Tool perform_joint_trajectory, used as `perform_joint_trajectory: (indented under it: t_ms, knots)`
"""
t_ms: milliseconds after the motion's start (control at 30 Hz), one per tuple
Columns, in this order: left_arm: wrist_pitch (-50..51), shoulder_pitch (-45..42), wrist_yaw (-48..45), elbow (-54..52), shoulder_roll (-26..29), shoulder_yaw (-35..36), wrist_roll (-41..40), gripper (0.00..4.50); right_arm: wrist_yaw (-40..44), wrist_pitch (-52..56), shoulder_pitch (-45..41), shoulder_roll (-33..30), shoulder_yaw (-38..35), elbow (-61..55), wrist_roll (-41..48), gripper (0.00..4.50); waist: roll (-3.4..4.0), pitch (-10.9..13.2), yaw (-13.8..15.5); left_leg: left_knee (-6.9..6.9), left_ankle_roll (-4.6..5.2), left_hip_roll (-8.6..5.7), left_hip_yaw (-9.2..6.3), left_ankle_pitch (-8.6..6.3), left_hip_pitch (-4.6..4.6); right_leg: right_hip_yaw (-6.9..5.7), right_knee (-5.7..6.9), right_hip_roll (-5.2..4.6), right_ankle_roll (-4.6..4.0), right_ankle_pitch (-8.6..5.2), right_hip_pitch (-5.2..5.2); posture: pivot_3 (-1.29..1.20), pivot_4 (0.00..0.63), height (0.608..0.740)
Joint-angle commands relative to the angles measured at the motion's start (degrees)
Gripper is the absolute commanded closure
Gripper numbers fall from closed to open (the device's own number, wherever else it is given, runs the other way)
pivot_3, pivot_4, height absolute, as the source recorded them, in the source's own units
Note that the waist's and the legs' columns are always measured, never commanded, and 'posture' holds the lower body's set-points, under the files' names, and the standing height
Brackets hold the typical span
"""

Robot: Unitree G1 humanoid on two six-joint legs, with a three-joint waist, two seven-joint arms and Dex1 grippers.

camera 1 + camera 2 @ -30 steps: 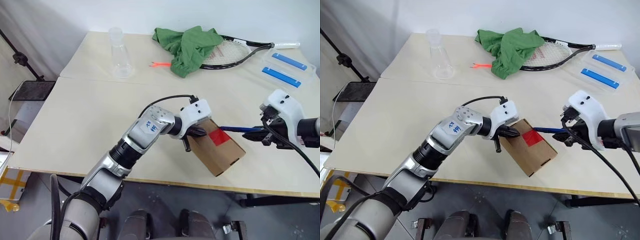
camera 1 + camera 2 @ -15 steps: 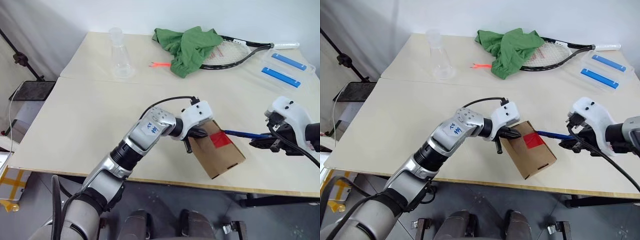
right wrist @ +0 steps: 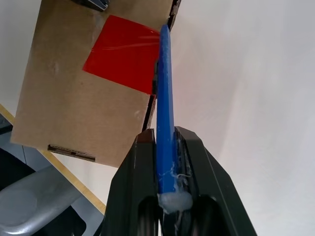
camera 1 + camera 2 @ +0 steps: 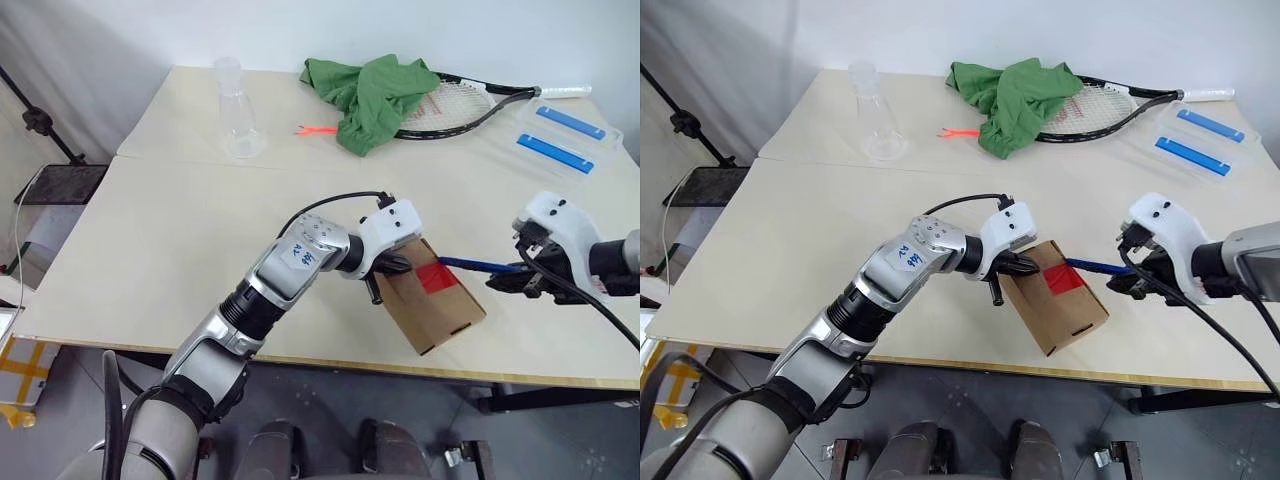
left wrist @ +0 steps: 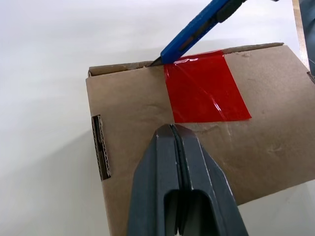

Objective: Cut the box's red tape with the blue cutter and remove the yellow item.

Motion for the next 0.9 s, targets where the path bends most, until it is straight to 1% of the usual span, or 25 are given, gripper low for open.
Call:
perform_joint_trajectory:
  t_ms: [33, 200, 467, 533, 633, 767, 900]
  knots:
    - [1.7, 1.4, 1.4, 2.3, 0.3, -1.2, 1.8, 4.50, 4.5, 1.3, 0.5, -4.1, -0.6, -2.6, 2.8, 4.33, 0.02, 0.0, 0.2, 0.00, 0.00, 0.00, 0.00, 0.00, 0.00, 0.00, 0.00, 0.00, 0.00, 0.00, 0.00, 0.00, 0.150, 0.740]
    - [1.8, 1.5, 1.7, 2.4, 0.2, -0.9, 1.8, 4.50, 7.2, 1.6, 2.3, -8.3, -2.4, -3.4, 4.1, 4.33, 0.02, 0.0, 0.4, -0.01, 0.00, -0.01, -0.03, -0.01, -0.04, 0.02, -0.02, -0.01, -0.01, 0.00, -0.01, 0.00, 0.150, 0.740]
    - [1.5, 1.4, 1.8, 2.9, -0.1, -0.8, 1.9, 4.50, 8.5, 1.7, 4.3, -10.1, -3.4, -4.4, 4.5, 4.33, 0.02, 0.0, 0.3, 0.00, 0.00, 0.01, -0.04, -0.01, -0.03, 0.11, -0.01, -0.03, -0.01, 0.00, -0.01, 0.00, 0.150, 0.740]
    - [1.5, 1.4, 1.9, 3.0, -0.2, -0.8, 1.8, 4.50, 8.0, 1.7, 4.2, -9.1, -3.5, -4.1, 4.6, 4.33, 0.02, 0.0, 0.3, 0.01, 0.00, 0.01, -0.04, -0.01, -0.03, 0.12, -0.01, -0.04, -0.01, 0.00, -0.01, 0.00, 0.150, 0.740]
    - [1.1, 1.3, 1.7, 3.1, -0.4, -0.8, 1.8, 4.50, 6.6, 0.6, 2.8, -5.8, -1.1, -3.1, 3.4, 4.33, 0.02, 0.0, 0.2, 0.01, 0.00, 0.02, -0.04, -0.01, -0.02, 0.12, -0.01, -0.03, -0.02, 0.00, -0.01, 0.00, 0.150, 0.740]
    - [0.8, 1.4, 1.5, 3.0, -0.4, -1.0, 1.8, 4.50, 4.1, -0.1, -0.8, -1.5, 1.9, -0.9, 0.7, 4.33, -0.04, 0.0, -0.6, 0.02, -0.02, 0.05, -0.02, -0.01, 0.02, 0.11, 0.02, 0.00, -0.03, -0.01, 0.00, 0.00, 0.150, 0.740]
    - [0.6, 1.4, 1.4, 2.8, -0.4, -1.2, 1.7, 4.50, 2.9, -0.6, -4.7, 1.4, 4.1, 0.9, -1.6, 4.33, -0.03, 0.0, -1.1, 0.01, -0.03, 0.07, -0.03, -0.01, 0.02, 0.11, 0.07, 0.01, -0.06, -0.02, -0.01, 0.00, 0.150, 0.740]
